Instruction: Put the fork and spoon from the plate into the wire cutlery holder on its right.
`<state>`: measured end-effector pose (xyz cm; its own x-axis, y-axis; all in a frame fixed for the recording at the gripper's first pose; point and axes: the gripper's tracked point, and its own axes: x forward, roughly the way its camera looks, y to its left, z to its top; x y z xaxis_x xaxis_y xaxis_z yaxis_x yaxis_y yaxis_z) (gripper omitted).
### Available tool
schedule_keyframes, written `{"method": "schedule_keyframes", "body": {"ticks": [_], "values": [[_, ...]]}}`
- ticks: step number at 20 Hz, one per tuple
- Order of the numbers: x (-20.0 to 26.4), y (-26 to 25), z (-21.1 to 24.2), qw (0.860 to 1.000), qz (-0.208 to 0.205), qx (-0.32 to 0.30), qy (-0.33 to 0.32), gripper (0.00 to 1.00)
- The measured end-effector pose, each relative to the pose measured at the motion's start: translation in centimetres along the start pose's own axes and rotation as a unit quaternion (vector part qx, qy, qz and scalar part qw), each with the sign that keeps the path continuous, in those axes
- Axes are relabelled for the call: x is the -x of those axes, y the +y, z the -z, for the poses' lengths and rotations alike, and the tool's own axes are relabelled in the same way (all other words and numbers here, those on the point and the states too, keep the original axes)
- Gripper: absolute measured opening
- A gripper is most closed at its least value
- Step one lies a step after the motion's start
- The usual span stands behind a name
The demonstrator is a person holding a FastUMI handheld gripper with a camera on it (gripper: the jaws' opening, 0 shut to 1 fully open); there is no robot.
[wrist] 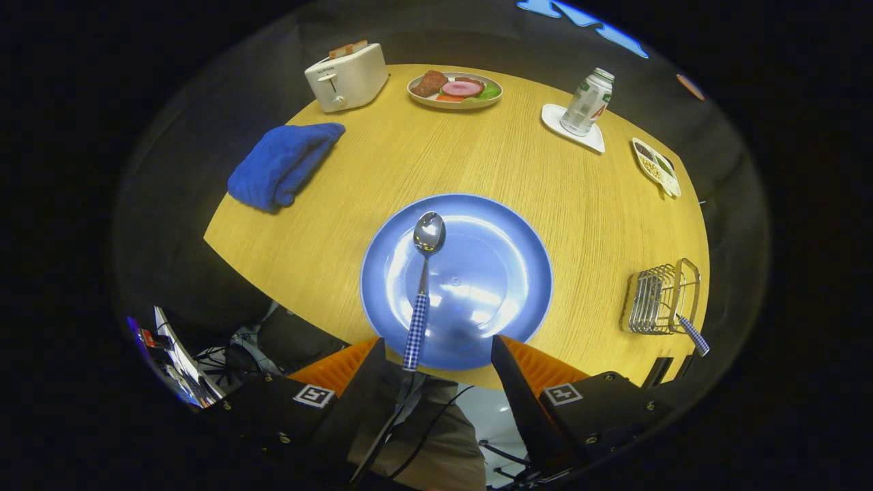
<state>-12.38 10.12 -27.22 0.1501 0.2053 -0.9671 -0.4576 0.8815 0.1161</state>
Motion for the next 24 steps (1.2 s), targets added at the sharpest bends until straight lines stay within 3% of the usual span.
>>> {"method": "schedule_keyframes", "body": {"ticks": [12,13,16,18,21,23,24], "values": [[-4.9,0.6,1.4,0.999,-0.007,-0.02,0.032,0.96],[-5.2,0.7,1.6,0.999,-0.013,-0.022,0.034,0.92],[-5.7,1.3,1.2,0.998,-0.035,-0.024,0.042,0.8],[-5.8,1.2,1.1,0.997,-0.042,-0.019,0.054,0.23],[-6.6,1.1,2.1,0.996,-0.047,-0.007,0.081,0.24],[-5.1,0.9,0.6,0.997,-0.05,-0.016,0.059,0.24],[-6.8,0.8,1.5,0.997,-0.049,-0.009,0.062,0.02]]}}
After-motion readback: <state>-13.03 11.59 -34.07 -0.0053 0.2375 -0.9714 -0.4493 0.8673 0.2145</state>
